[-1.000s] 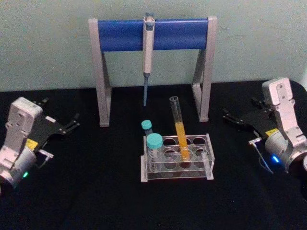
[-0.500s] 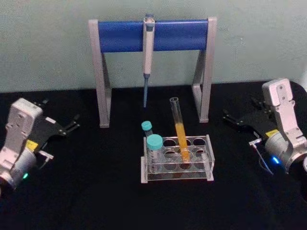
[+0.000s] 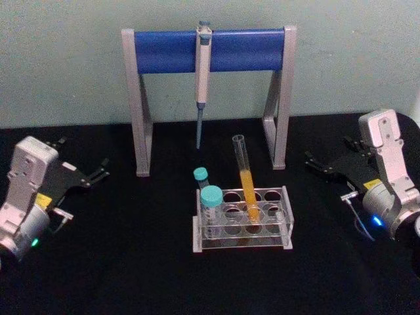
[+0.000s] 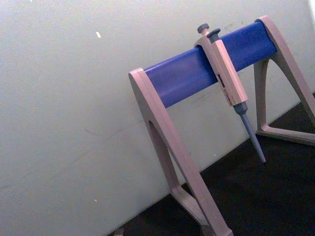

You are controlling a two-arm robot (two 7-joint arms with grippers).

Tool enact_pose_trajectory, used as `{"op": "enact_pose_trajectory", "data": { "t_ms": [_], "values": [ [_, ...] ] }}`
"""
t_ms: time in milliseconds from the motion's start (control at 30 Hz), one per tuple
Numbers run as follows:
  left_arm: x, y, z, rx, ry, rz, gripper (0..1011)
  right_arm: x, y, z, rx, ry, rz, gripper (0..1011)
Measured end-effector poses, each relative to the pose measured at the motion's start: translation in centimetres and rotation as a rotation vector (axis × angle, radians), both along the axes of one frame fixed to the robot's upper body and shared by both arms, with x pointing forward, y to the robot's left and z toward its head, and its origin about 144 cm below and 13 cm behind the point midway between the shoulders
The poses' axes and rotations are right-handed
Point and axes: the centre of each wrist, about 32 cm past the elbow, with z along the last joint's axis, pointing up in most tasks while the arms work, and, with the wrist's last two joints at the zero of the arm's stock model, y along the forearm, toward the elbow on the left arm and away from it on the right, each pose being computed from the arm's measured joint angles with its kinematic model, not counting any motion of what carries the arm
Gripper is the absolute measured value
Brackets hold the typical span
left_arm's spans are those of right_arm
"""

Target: Pick up the test tube from the test tube rack, shake it, then place it back into the test tube rack.

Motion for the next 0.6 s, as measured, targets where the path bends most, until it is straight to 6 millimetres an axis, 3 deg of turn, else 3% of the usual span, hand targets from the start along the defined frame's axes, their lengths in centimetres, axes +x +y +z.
{"op": "enact_pose_trajectory", "data": {
  "t_ms": [600],
  "values": [
    [0.00,0.00,0.00,0.000,0.000,0.000,1001,0.00,0.00,0.00,0.000,0.000,0.000,1000]
  ]
}}
